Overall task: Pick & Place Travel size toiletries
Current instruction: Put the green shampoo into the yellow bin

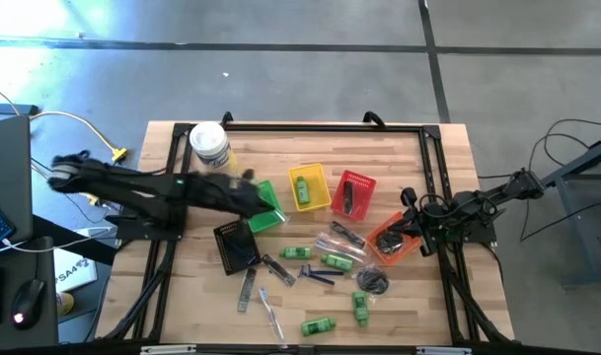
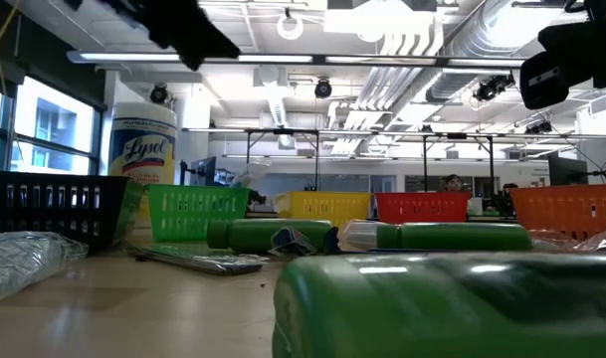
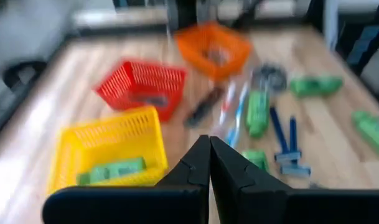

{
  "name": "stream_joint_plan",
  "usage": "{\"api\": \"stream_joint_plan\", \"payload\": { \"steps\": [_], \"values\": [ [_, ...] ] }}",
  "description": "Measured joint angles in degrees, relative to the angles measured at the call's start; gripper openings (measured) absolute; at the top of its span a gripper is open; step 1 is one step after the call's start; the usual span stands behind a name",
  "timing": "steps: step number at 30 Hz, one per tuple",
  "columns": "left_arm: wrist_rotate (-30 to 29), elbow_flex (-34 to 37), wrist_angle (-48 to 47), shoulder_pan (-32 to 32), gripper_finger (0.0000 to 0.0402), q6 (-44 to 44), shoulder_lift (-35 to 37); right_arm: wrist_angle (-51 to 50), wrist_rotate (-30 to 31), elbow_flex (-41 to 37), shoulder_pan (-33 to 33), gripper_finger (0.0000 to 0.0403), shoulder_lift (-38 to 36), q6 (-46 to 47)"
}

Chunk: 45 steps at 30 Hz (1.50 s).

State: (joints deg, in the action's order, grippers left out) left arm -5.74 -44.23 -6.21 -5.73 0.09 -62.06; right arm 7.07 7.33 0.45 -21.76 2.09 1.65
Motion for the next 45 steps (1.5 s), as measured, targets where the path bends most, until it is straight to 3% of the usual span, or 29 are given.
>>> {"api": "stream_joint_plan", "payload": {
  "steps": [8, 11, 14, 19, 26, 45],
  "values": [
    [-0.82, -21.34, -14.92, -5.65, 0.0039, -3.39, -24.06, -1.29, -0.54, -0.03, 0.0, 0.0003, 0.0, 1.75],
    [-0.37, -28.66, -21.38, -7.31, 0.0078, -4.14, -31.38, -1.33, -2.29, -0.04, 0.0, 0.0003, 0.0, 1.79],
    [3.91, -35.03, -26.93, -8.29, 0.0125, -5.37, -38.04, -1.38, -3.28, -0.04, 0.0, 0.0003, 0.0, 1.97],
    [6.67, -42.09, -32.3, -8.67, 0.0199, -5.55, -46.67, -1.92, -3.26, -0.09, 0.0, 0.0003, 0.09, 3.08],
    [6.66, -43.52, -34.33, -6.75, 0.0248, -6.84, -51.62, -2.95, -3.28, -0.13, 0.0, 0.0003, 0.11, 3.32],
    [6.69, -43.62, -35.61, -5.49, 0.0248, -3.21, -57.94, -3.78, -3.28, -0.13, 0.0, 0.0003, 0.13, 3.32]
  ]
}}
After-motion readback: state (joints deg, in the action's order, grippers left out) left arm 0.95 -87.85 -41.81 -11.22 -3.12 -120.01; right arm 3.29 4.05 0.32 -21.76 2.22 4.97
